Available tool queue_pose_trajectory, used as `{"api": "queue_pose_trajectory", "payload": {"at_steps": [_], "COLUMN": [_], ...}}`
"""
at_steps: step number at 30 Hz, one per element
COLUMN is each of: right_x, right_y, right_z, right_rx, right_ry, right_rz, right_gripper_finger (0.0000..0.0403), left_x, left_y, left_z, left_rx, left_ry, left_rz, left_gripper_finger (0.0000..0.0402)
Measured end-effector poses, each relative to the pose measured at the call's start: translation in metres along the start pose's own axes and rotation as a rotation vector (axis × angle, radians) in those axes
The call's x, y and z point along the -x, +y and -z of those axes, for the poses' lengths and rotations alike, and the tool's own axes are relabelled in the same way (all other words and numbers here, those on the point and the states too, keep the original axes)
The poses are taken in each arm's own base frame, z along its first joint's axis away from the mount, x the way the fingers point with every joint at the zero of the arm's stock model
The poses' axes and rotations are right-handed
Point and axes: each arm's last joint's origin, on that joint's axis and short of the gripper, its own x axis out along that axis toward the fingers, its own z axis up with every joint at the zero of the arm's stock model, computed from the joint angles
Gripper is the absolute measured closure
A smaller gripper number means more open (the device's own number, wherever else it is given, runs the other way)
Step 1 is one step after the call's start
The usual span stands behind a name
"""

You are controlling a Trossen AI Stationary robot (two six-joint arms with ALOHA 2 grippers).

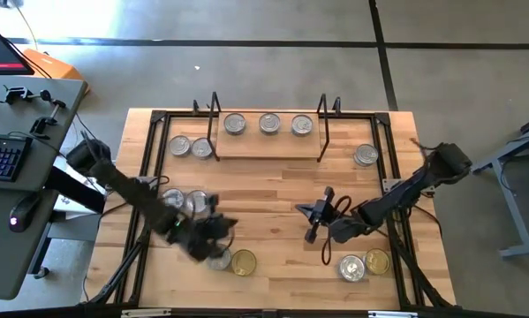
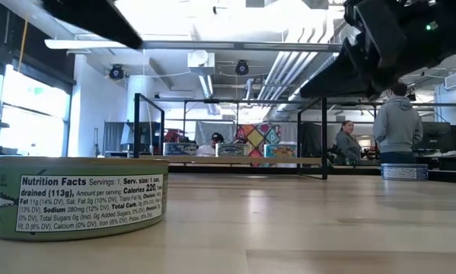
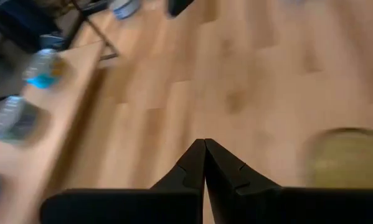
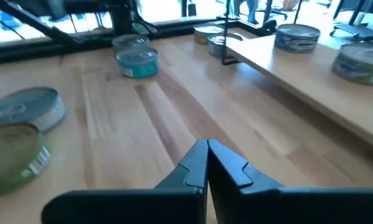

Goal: Stack canned seafood by type on shelf
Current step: Move the green-blue tuna can to the right

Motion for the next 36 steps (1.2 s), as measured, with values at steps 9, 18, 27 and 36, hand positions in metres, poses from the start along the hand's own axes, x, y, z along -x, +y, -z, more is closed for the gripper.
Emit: {"api": "queue_pose_trajectory", "payload": {"at_steps": [9,18,27,36], "right_x": [-0.02,-0.035,-0.039,-0.052], "right_y": [0.019,0.041,0.051,0.046], "right_z": [0.024,0.039,0.038,0.031], "right_rx": [-0.112,-0.098,-0.062,-0.056], "right_ry": [-0.048,-0.027,-0.029,-0.027], "right_rz": [-0.112,-0.151,-0.163,-0.175], "right_gripper_finger": [0.0403,0.0403,0.0403,0.0403], "left_x": [0.045,0.039,0.025,0.002], "left_y": [-0.026,-0.019,-0.013,0.019], "left_z": [0.025,0.061,0.098,0.084], "left_rx": [0.188,0.338,0.438,0.422], "left_ry": [-0.095,-0.049,-0.064,0.085], "left_rz": [-0.081,-0.15,-0.078,-0.095], "left_gripper_finger": [0.0402,0.0402,0.0401,0.0373]}}
